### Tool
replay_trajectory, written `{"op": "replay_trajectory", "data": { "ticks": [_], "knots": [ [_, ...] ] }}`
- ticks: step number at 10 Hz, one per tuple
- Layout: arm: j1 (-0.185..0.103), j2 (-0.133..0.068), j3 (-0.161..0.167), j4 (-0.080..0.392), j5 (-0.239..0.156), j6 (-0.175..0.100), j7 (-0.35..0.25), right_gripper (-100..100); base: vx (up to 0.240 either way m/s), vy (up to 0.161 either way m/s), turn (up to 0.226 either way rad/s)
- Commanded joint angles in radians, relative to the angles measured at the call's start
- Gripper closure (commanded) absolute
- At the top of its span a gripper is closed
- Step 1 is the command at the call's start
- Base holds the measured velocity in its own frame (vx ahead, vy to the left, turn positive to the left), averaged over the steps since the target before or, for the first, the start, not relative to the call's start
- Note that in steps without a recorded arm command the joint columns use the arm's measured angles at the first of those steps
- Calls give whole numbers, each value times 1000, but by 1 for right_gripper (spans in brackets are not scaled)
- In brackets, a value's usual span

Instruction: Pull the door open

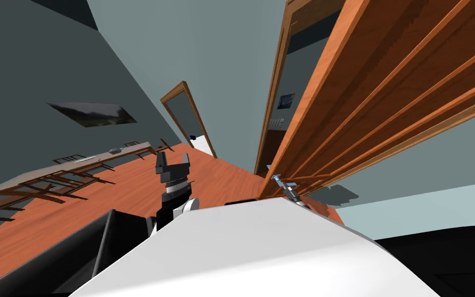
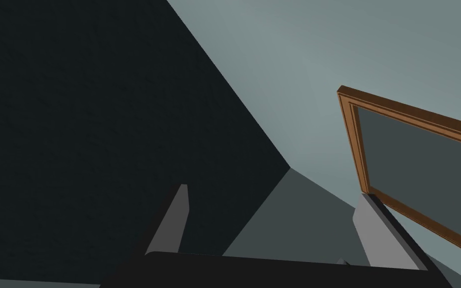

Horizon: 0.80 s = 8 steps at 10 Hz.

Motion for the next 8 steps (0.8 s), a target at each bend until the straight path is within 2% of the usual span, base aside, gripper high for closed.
{"op": "replay_trajectory", "data": {
  "ticks": [1, 2, 4, 5, 6, 8],
  "knots": [
    [-6, -4, -1, 28, 0, -26, -3, 100, -186, -42, 81],
    [-4, -6, 0, 32, 1, -32, -5, 100, -100, -13, 26],
    [4, -12, 2, 45, 4, -58, -11, 100, -150, -41, 154],
    [2, -9, 2, 39, 3, -44, -9, 100, -73, -15, 37],
    [-26, -3, 8, 53, -10, -28, 3, 100, -146, -64, 140],
    [-57, 3, 15, 67, -25, -8, 18, 100, -249, -52, 175]
  ]
}}
